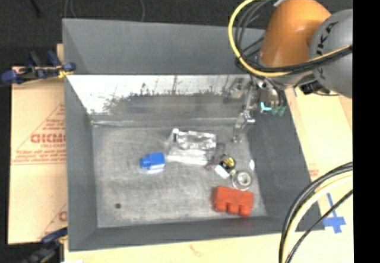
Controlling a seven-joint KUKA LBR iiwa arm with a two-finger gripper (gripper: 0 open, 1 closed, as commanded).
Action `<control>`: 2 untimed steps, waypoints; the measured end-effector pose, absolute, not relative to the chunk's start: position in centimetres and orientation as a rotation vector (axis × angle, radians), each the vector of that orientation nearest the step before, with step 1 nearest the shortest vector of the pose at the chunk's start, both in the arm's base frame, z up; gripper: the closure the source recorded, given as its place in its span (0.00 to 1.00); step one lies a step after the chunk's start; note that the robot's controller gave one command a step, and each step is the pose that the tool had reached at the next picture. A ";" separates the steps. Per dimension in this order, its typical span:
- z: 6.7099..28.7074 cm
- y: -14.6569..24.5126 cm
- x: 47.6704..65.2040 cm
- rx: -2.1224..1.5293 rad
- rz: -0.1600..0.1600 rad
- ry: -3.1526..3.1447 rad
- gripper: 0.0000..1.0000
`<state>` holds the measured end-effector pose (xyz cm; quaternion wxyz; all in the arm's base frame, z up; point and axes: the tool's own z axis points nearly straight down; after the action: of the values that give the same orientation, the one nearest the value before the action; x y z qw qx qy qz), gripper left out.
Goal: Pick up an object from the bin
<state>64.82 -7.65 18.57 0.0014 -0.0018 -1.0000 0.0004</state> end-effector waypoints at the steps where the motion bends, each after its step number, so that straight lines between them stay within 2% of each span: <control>1: 11.7 -4.5 65.3 0.065 0.010 -3.160 0.00; 2: 20.9 -6.9 63.2 0.175 0.006 -3.150 0.00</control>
Offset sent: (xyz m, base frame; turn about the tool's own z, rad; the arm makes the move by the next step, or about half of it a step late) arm -0.0015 0.0507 -0.1157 -0.0573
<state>63.15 -6.86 20.92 -0.0066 0.0555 -0.9984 0.0020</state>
